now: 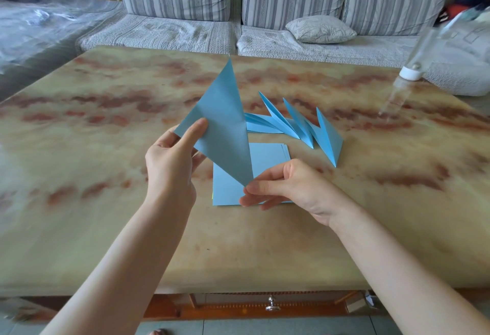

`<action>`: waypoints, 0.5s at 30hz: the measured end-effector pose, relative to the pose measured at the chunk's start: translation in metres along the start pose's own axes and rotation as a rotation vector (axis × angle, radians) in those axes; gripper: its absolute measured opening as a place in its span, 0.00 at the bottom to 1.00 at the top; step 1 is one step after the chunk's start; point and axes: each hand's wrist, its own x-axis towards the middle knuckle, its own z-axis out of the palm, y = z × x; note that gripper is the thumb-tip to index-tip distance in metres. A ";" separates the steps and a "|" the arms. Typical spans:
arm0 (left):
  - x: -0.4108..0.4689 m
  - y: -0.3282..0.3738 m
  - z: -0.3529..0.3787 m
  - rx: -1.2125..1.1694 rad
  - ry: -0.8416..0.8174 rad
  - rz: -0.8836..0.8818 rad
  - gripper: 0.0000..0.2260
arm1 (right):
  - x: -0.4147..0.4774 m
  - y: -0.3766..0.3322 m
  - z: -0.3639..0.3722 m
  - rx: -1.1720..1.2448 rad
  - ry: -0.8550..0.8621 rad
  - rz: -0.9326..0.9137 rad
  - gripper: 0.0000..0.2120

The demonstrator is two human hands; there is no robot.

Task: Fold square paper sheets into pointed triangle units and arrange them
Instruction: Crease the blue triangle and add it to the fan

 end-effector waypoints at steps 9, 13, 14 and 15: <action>-0.001 0.001 0.000 0.006 0.002 0.010 0.02 | 0.000 0.002 0.000 -0.020 -0.010 -0.022 0.10; -0.001 0.000 -0.001 0.005 -0.012 -0.001 0.02 | 0.001 0.002 0.000 -0.047 -0.019 -0.039 0.09; -0.001 -0.001 -0.001 0.003 -0.011 -0.003 0.02 | 0.001 0.002 0.000 -0.055 -0.024 -0.043 0.09; -0.001 -0.001 0.000 0.003 -0.010 -0.003 0.02 | 0.002 0.003 0.000 -0.063 -0.027 -0.046 0.08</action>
